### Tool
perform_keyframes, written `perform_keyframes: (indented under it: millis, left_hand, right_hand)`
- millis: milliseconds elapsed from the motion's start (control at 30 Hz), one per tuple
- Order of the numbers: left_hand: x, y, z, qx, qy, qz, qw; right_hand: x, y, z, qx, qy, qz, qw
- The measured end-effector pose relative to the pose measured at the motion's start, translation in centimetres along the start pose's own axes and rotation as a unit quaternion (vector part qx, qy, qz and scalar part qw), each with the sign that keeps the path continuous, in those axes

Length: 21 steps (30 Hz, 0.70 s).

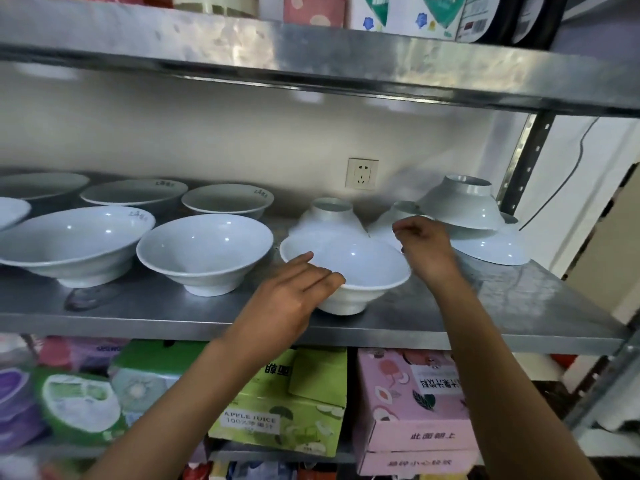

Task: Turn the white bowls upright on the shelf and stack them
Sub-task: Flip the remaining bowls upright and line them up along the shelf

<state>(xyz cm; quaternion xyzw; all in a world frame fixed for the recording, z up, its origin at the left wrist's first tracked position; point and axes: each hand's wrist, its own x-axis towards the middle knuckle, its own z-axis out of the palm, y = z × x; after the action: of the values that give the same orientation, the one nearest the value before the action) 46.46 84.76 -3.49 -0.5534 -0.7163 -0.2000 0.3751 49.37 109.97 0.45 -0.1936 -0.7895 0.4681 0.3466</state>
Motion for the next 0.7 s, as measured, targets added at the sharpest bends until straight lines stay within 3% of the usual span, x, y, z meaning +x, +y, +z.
perform_keyframes:
  millis: [300,433,567,700]
  left_hand:
    - [-1.1,0.1,0.2,-0.067,-0.077,-0.03,0.994]
    - [-0.3,0.5,-1.0,-0.093,-0.06,-0.097,0.989]
    - [2.3,-0.6,-1.4,-0.032,-0.05,-0.161,0.985]
    - [5.0,-3.0,-0.3,0.035,-0.124,-0.191,0.973]
  right_hand:
    - [1.3,-0.9,1.7,-0.024,-0.036,-0.024,0.999]
    - [1.8,-1.5,1.7,-0.077,-0.059,-0.066,0.993]
    - [2.6,-2.6,1.6,-0.12,-0.097,-0.116,0.981]
    - [4.7,-3.0,2.5,-0.159,-0.138,-0.128,0.969]
